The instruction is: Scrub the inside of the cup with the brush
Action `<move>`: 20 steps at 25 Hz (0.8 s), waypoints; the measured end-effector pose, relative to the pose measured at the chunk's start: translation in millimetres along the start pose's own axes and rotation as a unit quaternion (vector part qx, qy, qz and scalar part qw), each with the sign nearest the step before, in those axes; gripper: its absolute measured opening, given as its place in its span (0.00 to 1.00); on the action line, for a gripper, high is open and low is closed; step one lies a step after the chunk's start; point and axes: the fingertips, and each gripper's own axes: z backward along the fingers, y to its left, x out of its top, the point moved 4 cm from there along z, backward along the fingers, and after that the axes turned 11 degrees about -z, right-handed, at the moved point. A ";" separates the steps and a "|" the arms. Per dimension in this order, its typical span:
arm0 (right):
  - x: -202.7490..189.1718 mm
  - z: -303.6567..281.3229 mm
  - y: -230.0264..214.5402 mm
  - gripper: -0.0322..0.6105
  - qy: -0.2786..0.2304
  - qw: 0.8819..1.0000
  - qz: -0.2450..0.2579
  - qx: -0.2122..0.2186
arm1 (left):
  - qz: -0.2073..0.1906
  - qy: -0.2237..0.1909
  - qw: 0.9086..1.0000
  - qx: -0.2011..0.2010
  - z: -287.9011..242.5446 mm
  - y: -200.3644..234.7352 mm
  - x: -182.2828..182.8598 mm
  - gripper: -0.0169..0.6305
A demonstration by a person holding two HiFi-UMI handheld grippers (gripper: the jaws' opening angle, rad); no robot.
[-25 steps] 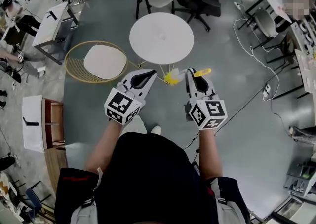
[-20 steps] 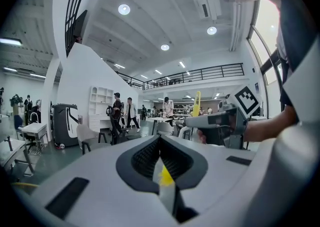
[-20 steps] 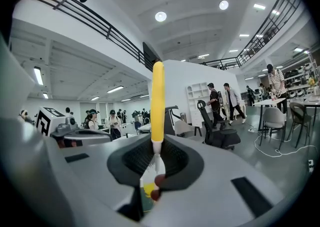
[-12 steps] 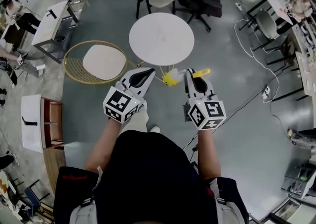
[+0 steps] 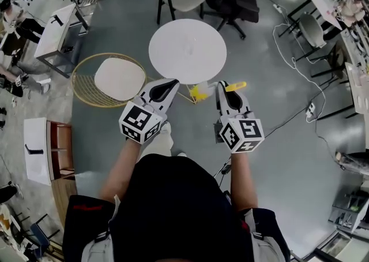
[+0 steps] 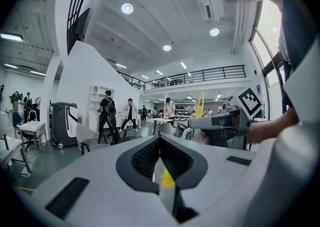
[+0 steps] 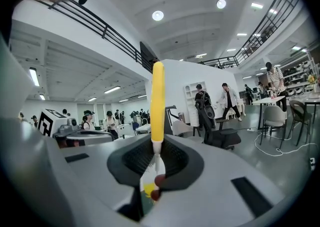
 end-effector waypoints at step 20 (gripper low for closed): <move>39.6 -114.6 -26.8 0.13 0.007 1.000 0.005 -0.014 | 0.007 0.001 1.000 -0.017 -72.3 101.1 -3.0 0.05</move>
